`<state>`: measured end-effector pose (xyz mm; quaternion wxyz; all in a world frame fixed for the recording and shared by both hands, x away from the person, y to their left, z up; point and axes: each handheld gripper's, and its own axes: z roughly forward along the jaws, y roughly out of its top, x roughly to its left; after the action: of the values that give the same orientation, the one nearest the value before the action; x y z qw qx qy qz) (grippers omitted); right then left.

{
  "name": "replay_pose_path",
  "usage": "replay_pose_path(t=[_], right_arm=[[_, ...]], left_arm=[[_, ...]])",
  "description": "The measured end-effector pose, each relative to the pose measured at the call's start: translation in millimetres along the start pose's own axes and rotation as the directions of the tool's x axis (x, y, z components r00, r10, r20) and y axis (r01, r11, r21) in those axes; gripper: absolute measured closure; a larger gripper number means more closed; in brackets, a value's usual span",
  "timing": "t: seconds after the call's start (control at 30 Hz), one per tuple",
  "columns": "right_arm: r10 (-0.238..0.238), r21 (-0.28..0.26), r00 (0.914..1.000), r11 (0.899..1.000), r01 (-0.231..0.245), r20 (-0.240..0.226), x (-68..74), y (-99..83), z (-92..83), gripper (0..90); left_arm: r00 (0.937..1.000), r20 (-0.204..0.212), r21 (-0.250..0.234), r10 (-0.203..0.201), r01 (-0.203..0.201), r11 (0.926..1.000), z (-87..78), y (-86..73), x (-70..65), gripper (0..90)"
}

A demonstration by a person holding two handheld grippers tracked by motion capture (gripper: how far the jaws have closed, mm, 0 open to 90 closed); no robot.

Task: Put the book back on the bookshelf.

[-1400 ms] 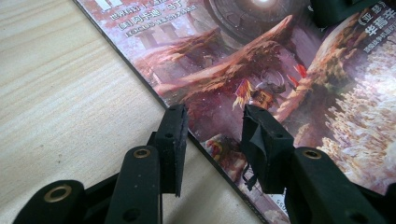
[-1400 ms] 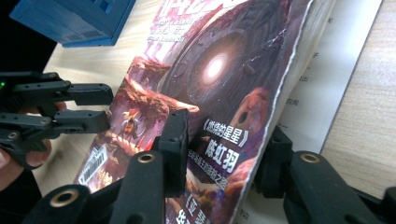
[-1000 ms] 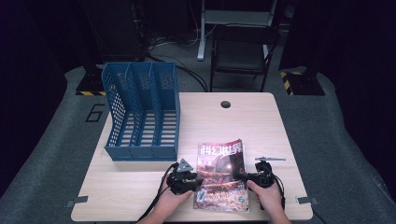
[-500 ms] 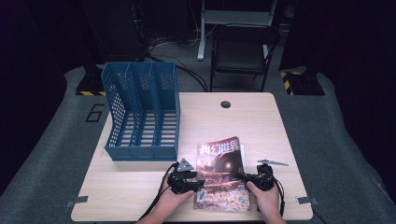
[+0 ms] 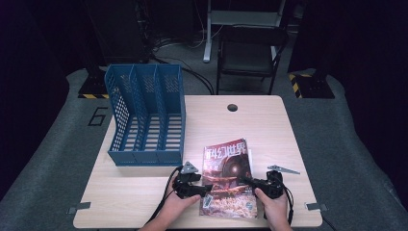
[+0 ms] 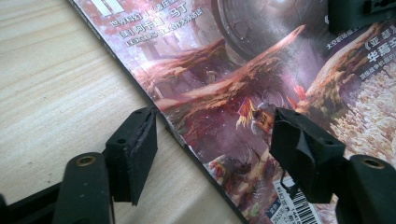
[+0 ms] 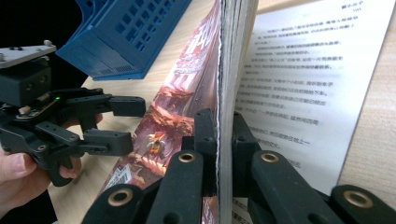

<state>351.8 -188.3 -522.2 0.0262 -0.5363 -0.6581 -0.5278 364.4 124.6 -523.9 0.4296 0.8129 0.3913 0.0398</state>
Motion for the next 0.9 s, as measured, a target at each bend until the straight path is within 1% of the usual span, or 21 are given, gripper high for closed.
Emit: replay_pose_path(t=[0.07,0.1,0.17,0.2,0.23,0.27,0.33,0.4,0.43,0.5,0.53,0.57,0.6,0.63,0.67,0.73,0.77,0.83,0.9], right_arm=[[-0.006,-0.008,1.0000,1.000,0.006,-0.006,1.9,-0.2,-1.5,85.7],[-0.018,-0.015,0.9998,1.000,0.018,-0.005,2.3,-0.2,-2.3,85.7],[-0.014,-0.021,0.9998,1.000,0.014,-0.011,3.9,-0.1,-3.9,85.7],[-0.026,-0.031,0.9995,0.999,0.026,-0.018,3.2,0.0,-4.5,85.7],[-0.029,-0.036,0.9993,0.999,0.028,-0.025,3.6,0.3,-5.6,85.7],[-0.021,-0.038,0.9994,0.999,0.019,-0.027,4.8,-0.1,-6.7,85.7],[-0.028,-0.046,0.9990,0.999,0.027,-0.033,5.9,-0.6,-8.3,85.7],[-0.036,-0.052,0.9985,0.998,0.034,-0.042,7.0,-0.7,-9.5,85.7],[-0.039,-0.054,0.9983,0.998,0.036,-0.044,7.0,-0.6,-10.0,85.7],[-0.041,-0.056,0.9982,0.998,0.038,-0.043,7.4,-0.8,-11.3,85.7],[-0.054,-0.067,0.9972,0.996,0.051,-0.051,6.5,-1.0,-11.2,85.7],[-0.045,-0.060,0.9978,0.997,0.042,-0.048,7.8,-1.1,-12.4,85.7],[-0.049,-0.066,0.9972,0.997,0.045,-0.057,8.3,-1.1,-12.7,85.7],[-0.052,-0.064,0.9973,0.997,0.048,-0.053,9.2,-0.8,-13.8,85.7],[-0.054,-0.068,0.9969,0.996,0.051,-0.056,10.0,-0.6,-14.4,85.7],[-0.068,-0.088,0.9947,0.994,0.062,-0.076,9.7,-0.1,-14.3,85.7],[-0.072,-0.087,0.9942,0.994,0.065,-0.080,9.6,0.3,-15.3,85.7],[-0.076,-0.092,0.9932,0.993,0.068,-0.088,9.7,0.5,-15.8,85.7],[-0.084,-0.099,0.9917,0.992,0.074,-0.097,9.5,0.8,-15.8,85.7]], left_arm=[[1.0000,0.003,-0.006,0.001,-0.001,1.0000,1.0,0.2,-0.2,29.8],[1.0000,0.005,-0.007,0.003,-0.003,1.0000,1.2,0.3,-0.1,29.2],[0.9999,0.015,-0.011,0.005,-0.005,0.9999,2.0,0.1,0.1,27.3],[0.9998,0.019,-0.011,0.000,0.000,0.9999,2.1,0.2,0.2,26.7],[0.9996,0.026,-0.013,-0.004,0.004,0.9999,2.2,0.4,0.9,26.5],[0.9995,0.030,-0.013,-0.010,0.011,0.9999,2.3,0.6,1.4,26.4],[0.9986,0.045,-0.014,-0.027,0.028,0.9995,2.4,1.3,3.3,26.2],[0.9979,0.055,-0.016,-0.033,0.034,0.9993,2.8,2.1,5.2,26.1],[0.9967,0.066,-0.022,-0.048,0.049,0.9985,3.8,2.5,5.0,25.7],[0.9969,0.071,-0.016,-0.034,0.035,0.9992,5.2,3.8,4.6,23.4],[0.9970,0.073,-0.014,-0.027,0.028,0.9995,5.9,4.3,4.1,22.9],[0.9972,0.071,-0.018,-0.025,0.027,0.9995,7.0,4.8,3.3,22.2],[0.9965,0.082,-0.012,-0.017,0.018,0.9998,7.4,5.2,3.4,21.3],[0.9965,0.082,-0.016,-0.012,0.013,0.9998,8.5,5.2,2.6,20.9],[0.9956,0.093,-0.012,-0.009,0.011,0.9999,8.9,5.6,2.3,20.2],[0.9952,0.097,-0.013,-0.010,0.012,0.9998,9.9,5.8,1.6,20.0],[0.9948,0.101,-0.015,-0.015,0.016,0.9998,10.5,5.9,1.4,20.0],[0.9939,0.110,-0.019,-0.011,0.013,0.9997,11.8,6.8,2.8,20.0],[0.9914,0.130,-0.018,-0.019,0.022,0.9996,13.2,8.3,4.1,19.9]])
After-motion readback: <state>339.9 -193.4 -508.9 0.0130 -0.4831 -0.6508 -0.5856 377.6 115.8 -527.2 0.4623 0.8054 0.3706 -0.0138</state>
